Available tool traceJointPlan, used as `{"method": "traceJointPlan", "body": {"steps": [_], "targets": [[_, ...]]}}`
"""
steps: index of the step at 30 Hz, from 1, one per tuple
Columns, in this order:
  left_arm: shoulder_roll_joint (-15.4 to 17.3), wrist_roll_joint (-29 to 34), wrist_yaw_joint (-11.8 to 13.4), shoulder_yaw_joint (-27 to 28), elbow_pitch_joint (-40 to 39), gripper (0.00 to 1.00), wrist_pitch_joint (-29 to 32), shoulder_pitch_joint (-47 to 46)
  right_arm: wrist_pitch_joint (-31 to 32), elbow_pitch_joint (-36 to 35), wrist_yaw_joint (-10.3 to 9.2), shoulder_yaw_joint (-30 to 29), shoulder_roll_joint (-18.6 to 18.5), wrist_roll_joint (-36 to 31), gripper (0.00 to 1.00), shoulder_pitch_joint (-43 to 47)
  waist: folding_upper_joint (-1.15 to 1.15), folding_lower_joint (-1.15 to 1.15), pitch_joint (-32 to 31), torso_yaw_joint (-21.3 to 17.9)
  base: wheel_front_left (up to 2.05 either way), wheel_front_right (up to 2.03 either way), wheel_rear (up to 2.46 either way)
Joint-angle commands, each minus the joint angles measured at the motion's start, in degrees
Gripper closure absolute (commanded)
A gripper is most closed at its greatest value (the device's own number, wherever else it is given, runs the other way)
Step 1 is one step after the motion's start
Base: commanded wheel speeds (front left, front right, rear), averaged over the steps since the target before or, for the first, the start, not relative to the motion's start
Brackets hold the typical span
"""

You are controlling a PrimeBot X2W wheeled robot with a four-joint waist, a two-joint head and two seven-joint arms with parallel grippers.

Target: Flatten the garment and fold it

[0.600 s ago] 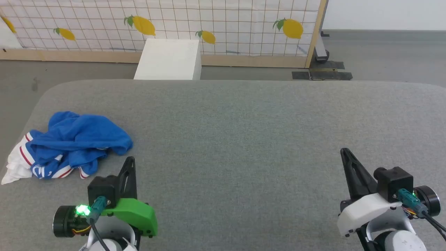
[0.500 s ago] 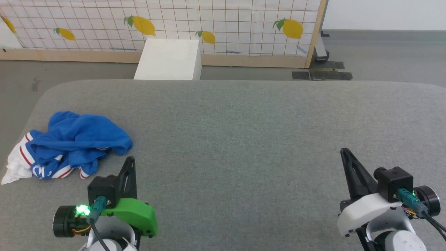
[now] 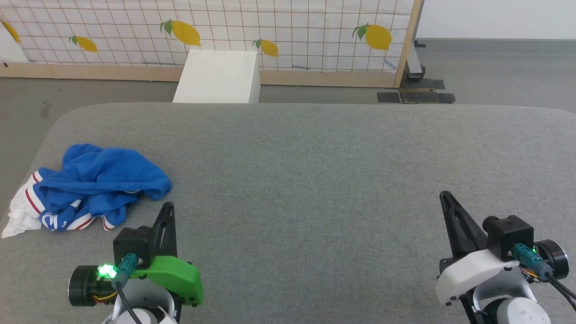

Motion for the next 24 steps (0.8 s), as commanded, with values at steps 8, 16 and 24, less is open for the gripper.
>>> {"method": "traceJointPlan", "body": {"steps": [8, 16, 24], "targets": [[-0.3, 0.6, 0.0, 0.2, -0.1, 1.0, 0.1, 0.6, 0.0, -0.3, -0.09, 0.0, 0.1, -0.4, 1.0, 0.8, 0.0, 0.0, 0.0, 0.0, 0.0, 0.0, 0.0], [-0.3, 0.6, 0.0, 0.2, -0.1, 1.0, 0.1, 0.6, 0.0, -0.3, -0.09, 0.0, 0.1, -0.4, 1.0, 0.8, 0.0, 0.0, 0.0, 0.0, 0.0, 0.0, 0.0], [0.0, -0.3, 0.0, -0.4, 0.3, 0.0, -0.3, 0.0, -0.4, 0.3, 0.0, -0.1, 0.0, 0.6, 0.0, 0.2, 0.0, 0.0, 0.0, 0.0, 0.0, 0.0, 0.0]]}}
